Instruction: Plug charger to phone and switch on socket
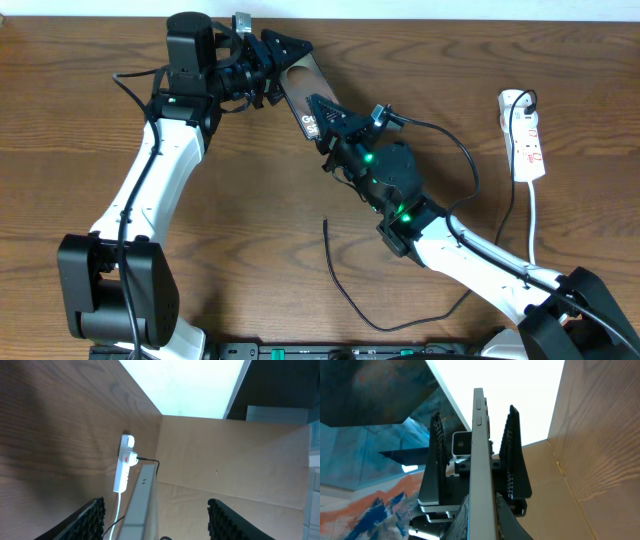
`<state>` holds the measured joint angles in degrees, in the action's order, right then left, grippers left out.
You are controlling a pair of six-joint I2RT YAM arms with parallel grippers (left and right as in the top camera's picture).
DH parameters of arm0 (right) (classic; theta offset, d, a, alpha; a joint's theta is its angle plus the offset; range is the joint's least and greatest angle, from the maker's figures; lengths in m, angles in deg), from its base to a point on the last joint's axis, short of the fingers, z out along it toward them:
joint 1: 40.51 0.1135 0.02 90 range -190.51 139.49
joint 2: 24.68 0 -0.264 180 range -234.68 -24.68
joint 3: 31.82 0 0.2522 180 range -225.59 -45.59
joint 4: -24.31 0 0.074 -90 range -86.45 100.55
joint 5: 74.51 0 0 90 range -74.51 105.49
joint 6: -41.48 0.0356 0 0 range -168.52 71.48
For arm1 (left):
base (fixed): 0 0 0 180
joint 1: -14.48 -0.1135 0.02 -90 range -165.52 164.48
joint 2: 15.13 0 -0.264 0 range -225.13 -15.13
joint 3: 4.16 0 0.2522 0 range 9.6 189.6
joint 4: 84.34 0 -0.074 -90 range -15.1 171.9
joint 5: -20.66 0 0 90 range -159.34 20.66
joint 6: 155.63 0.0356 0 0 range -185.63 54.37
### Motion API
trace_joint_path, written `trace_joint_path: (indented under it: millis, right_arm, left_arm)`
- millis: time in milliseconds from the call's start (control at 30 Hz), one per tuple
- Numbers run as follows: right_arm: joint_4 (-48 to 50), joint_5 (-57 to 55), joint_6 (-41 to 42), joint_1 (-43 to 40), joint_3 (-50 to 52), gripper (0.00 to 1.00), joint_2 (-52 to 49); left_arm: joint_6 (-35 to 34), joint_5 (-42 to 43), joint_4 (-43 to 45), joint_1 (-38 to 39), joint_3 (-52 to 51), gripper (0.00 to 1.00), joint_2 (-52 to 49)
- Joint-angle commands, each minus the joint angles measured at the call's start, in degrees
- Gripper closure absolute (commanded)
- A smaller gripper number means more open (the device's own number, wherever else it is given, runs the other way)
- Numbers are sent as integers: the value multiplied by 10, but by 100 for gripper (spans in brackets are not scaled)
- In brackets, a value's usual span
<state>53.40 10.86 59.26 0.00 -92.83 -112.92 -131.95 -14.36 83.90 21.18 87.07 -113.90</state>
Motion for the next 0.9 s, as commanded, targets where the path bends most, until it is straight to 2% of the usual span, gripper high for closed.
trace_joint_path:
  millis: [0, 267, 533, 867]
  right_arm:
    - [5, -8, 3, 10, -11, 98, 5]
    - [-5, -1, 3, 12, -11, 99, 5]
    - [-7, 3, 3, 12, -11, 99, 5]
    - [-20, 5, 3, 12, -11, 98, 5]
  left_arm:
    - [16, 11, 5, 0, -4, 38, 1]
    - [22, 10, 5, 0, -4, 49, 1]
    - [22, 8, 5, -4, -4, 54, 1]
    - [22, 3, 7, -4, -4, 74, 1]
